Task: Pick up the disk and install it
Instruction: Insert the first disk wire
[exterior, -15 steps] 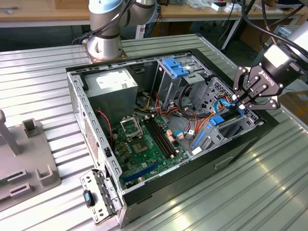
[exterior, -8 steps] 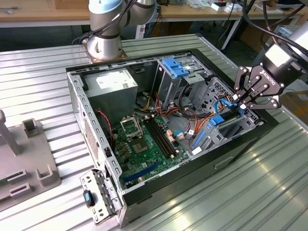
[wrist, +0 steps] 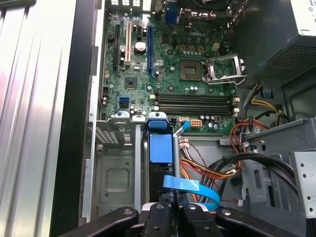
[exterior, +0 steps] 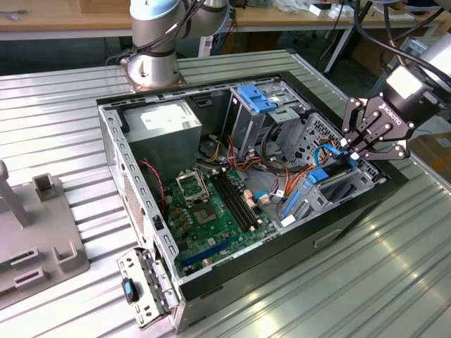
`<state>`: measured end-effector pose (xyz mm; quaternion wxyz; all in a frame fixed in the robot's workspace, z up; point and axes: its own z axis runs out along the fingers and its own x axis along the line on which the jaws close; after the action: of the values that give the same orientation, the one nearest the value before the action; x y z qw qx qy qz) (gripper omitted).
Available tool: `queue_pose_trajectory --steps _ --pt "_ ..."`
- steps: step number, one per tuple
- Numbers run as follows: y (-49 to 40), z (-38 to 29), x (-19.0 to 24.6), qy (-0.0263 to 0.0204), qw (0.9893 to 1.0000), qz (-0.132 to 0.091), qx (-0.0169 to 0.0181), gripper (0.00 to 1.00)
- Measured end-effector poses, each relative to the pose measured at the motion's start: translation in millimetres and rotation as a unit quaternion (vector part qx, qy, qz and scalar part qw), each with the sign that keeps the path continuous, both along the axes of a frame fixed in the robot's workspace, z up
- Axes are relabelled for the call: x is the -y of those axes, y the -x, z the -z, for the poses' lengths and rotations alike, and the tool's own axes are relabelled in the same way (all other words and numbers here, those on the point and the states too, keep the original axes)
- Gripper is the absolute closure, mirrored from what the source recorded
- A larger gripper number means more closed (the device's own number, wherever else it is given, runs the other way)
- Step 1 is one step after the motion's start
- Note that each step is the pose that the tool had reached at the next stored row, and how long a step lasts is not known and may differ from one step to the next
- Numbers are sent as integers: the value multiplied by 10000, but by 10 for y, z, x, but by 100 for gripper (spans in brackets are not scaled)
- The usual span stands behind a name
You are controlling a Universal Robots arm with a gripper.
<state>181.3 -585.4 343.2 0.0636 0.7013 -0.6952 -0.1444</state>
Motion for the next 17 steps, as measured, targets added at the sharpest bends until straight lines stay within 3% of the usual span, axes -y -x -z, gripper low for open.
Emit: queue_pose_trajectory --steps 17 --pt "-8 68 0 1 9999 118 0 84"
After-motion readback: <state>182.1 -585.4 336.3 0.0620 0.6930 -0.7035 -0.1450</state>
